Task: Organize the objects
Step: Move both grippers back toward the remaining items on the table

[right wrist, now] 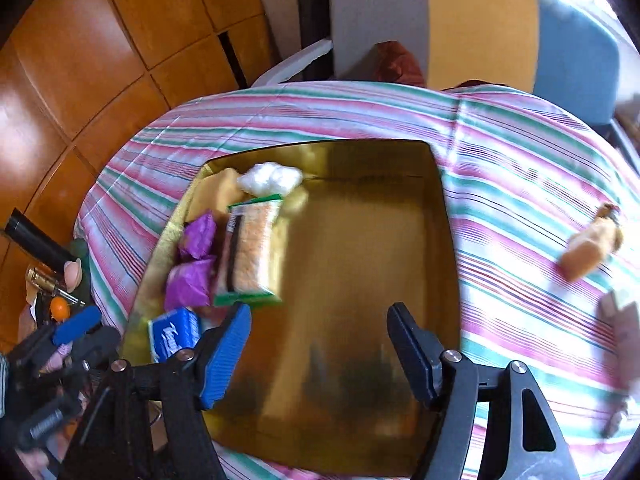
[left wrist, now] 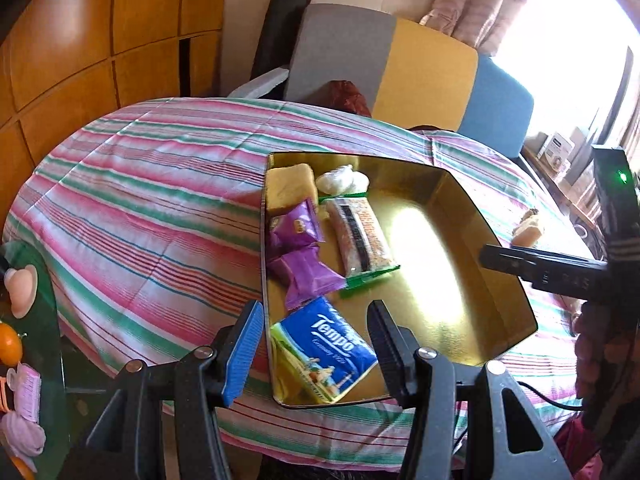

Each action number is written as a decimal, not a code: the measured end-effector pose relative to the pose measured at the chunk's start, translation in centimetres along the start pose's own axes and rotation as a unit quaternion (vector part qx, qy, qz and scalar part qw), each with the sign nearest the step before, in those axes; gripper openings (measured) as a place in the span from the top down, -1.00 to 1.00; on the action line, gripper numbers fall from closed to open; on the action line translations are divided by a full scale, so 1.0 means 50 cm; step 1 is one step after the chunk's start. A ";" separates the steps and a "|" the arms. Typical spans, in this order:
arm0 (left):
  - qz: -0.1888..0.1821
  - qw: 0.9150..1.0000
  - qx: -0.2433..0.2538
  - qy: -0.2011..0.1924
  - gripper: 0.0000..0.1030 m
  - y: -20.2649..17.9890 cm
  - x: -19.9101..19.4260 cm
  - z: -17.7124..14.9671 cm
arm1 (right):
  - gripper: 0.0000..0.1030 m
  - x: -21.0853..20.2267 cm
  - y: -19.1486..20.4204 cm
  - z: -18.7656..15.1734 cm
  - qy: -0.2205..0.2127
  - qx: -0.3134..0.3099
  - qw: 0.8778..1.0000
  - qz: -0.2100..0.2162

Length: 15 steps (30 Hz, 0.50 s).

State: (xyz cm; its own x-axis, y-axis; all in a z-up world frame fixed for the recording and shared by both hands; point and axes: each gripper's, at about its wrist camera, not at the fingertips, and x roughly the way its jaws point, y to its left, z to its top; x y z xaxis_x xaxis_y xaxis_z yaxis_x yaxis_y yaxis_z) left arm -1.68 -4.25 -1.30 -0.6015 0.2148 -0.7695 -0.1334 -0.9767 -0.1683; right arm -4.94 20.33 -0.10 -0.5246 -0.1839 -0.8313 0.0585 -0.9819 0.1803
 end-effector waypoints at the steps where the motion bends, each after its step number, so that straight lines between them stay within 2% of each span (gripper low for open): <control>1: -0.001 1.000 0.003 0.000 -0.06 -0.006 0.000 0.000 | -0.39 -0.011 -0.017 -0.008 -0.002 0.006 1.000 -0.005; 8: -0.016 1.000 0.025 0.004 -0.06 -0.050 0.005 0.003 | -0.44 -0.101 -0.174 -0.068 -0.022 0.063 0.996 -0.064; 11: -0.024 0.999 0.033 0.008 -0.06 -0.071 0.013 0.005 | -0.46 -0.144 -0.255 -0.095 -0.033 0.100 0.990 -0.097; 15: -0.038 0.998 0.050 0.014 -0.06 -0.107 0.021 0.009 | -0.49 -0.210 -0.368 -0.141 -0.047 0.158 0.976 -0.145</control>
State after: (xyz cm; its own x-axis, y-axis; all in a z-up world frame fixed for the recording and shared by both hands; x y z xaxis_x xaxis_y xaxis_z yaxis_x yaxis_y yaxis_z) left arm -1.96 1.21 -0.94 -0.5651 0.2871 -0.7735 -0.2567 -0.9522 -0.1659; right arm 5.46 40.01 1.59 -0.5562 0.1193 -0.8225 -0.3608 -0.9262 0.1097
